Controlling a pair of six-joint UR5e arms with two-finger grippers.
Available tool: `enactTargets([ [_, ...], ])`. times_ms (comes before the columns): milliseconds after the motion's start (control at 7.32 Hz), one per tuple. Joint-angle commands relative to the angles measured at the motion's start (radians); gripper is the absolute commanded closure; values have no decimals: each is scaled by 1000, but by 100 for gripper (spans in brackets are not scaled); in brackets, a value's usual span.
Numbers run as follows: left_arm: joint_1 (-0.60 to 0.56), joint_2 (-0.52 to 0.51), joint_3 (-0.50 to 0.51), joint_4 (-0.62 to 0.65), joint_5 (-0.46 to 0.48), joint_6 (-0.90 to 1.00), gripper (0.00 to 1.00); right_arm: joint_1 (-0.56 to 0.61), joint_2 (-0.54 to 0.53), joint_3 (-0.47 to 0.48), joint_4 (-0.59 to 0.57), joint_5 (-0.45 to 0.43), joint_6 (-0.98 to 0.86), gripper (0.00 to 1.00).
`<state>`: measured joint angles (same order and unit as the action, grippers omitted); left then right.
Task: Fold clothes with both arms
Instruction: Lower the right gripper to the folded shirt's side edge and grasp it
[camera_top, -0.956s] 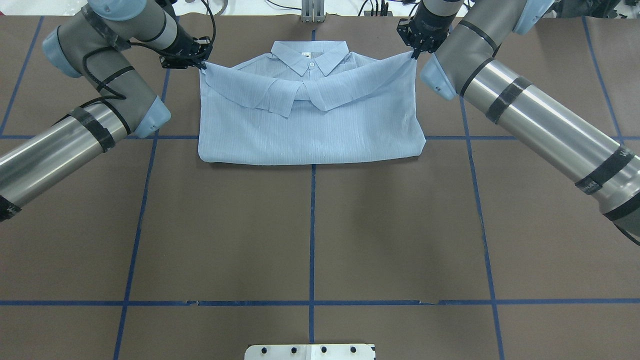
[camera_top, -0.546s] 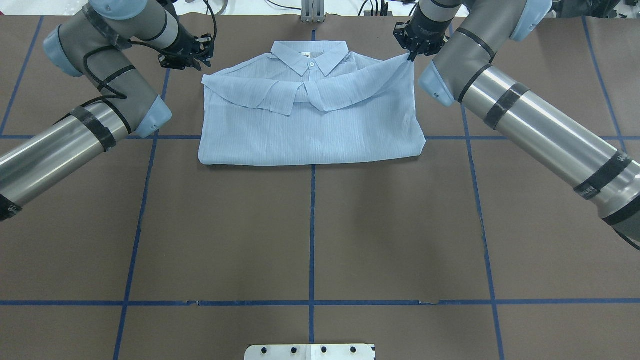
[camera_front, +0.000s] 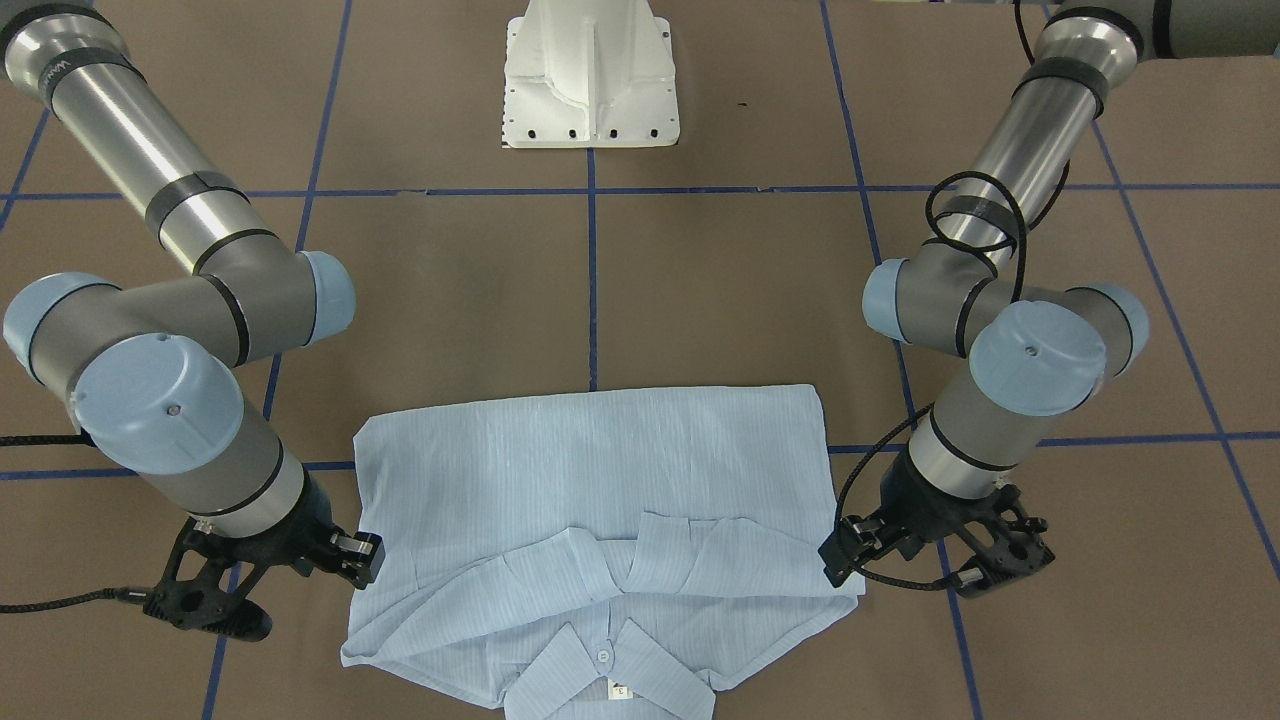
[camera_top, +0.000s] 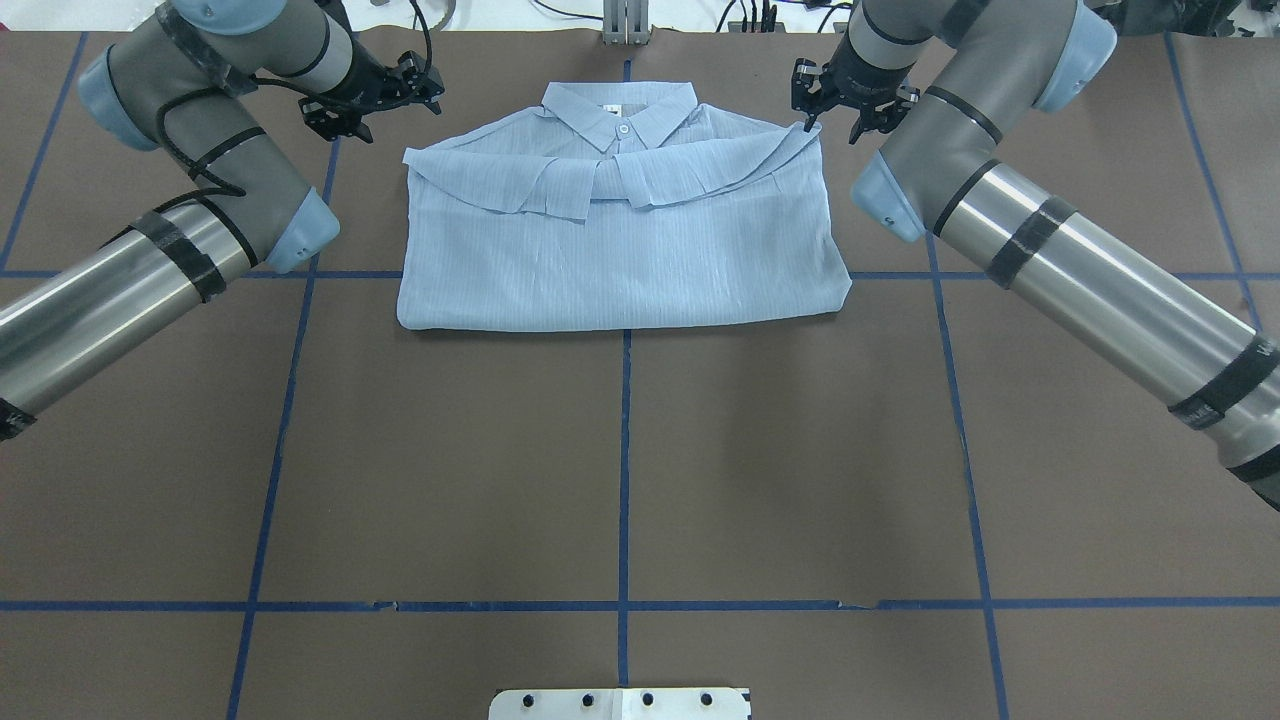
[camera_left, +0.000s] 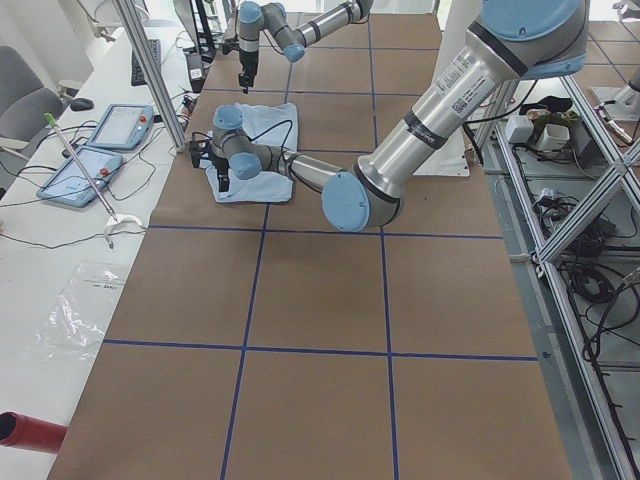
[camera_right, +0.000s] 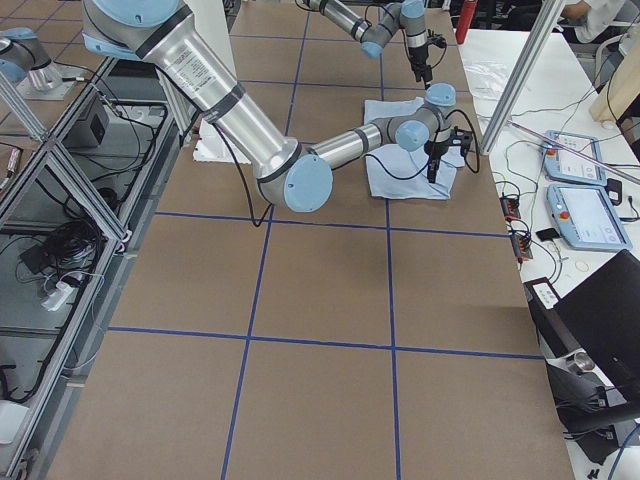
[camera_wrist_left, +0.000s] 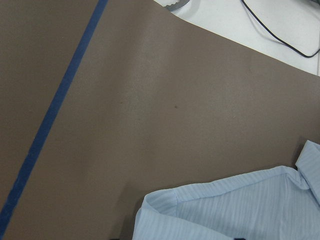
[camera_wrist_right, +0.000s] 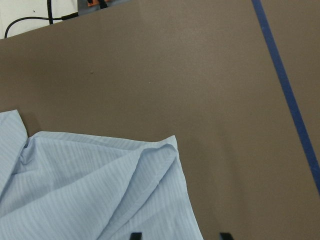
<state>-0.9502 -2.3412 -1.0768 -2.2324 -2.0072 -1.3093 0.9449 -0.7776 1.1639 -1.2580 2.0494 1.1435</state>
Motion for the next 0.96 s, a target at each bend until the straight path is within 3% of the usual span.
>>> enactTargets([
  [0, -1, 37, -73, 29, -2, -2, 1, -65, -121, 162, -3, 3, 13, 0],
  [137, -2, 37, -96, 46, -1, -4, 1, -105, -194, 228, -4, -3, 13, 0],
  [546, -2, 39, -98, 46, 1, -5, 1, -171, -221, 221, -9, -49, 10, 2],
  [683, -2, 39, -98, 46, 1, -5, 1, -173, -220, 212, -9, -54, 6, 7],
  [820, -2, 40, -98, 46, 1, -5, 1, -176, -221, 212, -9, -54, 5, 22],
])
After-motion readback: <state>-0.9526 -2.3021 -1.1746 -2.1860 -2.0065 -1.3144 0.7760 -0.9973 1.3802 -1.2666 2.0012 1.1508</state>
